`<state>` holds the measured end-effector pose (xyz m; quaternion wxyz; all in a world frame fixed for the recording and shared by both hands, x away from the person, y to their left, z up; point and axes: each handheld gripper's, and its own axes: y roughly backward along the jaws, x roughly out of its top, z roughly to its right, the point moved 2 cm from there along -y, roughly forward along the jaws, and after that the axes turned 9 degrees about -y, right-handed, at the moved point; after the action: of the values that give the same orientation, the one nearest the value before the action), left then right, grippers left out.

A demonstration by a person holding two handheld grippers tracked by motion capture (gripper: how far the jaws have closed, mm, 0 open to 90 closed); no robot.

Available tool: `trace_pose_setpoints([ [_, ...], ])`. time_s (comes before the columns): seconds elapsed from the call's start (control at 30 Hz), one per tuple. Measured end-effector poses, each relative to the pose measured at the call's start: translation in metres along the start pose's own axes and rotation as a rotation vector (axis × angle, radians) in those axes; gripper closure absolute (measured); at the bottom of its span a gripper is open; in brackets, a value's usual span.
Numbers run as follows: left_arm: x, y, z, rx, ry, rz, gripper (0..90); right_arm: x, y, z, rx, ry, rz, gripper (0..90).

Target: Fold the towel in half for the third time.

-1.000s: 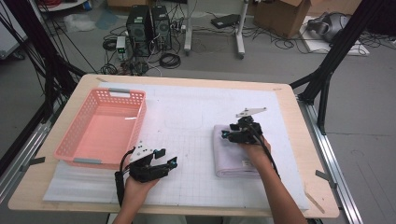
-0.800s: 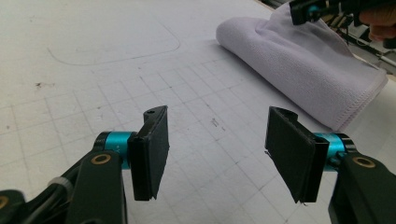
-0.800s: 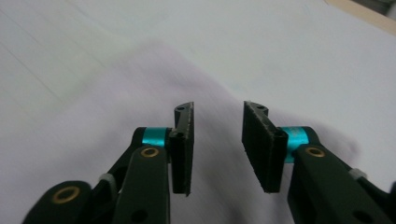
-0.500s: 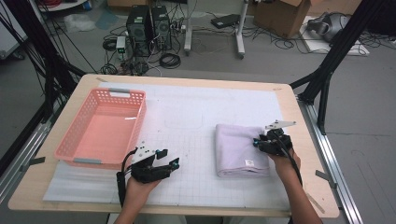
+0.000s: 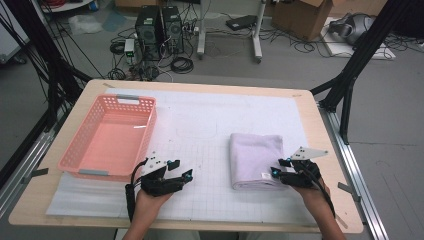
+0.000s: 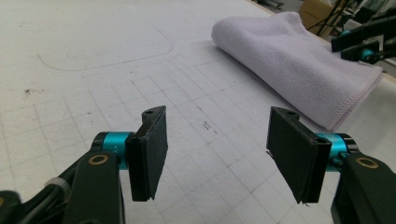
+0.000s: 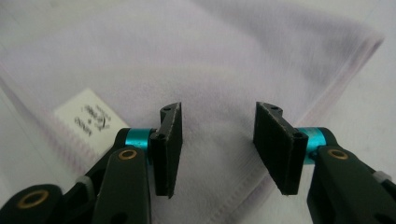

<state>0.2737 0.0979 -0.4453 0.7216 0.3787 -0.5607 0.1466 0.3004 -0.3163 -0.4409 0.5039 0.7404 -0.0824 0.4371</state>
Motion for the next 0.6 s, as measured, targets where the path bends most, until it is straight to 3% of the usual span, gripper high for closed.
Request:
trace_pose_setpoints([
  [0.17,0.0,0.002,0.0,0.002,-0.006,0.002,37.8,-0.012,0.009,0.003,-0.032,0.021,0.016,49.4],
  [0.3,0.0,0.004,0.002,-0.002,-0.007,0.006,36.6,-0.021,0.018,0.008,-0.018,-0.028,0.031,47.2],
  [0.4,0.0,0.004,0.004,-0.005,-0.014,0.009,36.3,-0.027,0.028,0.011,-0.018,-0.05,0.081,42.3],
  [0.43,0.0,0.004,0.005,-0.009,-0.017,0.009,35.9,-0.032,0.034,0.013,-0.007,-0.082,0.113,39.1],
  [0.6,0.003,0.003,0.009,-0.032,-0.03,0.026,34.6,-0.04,0.046,0.012,0.0,-0.09,0.149,30.4],
])
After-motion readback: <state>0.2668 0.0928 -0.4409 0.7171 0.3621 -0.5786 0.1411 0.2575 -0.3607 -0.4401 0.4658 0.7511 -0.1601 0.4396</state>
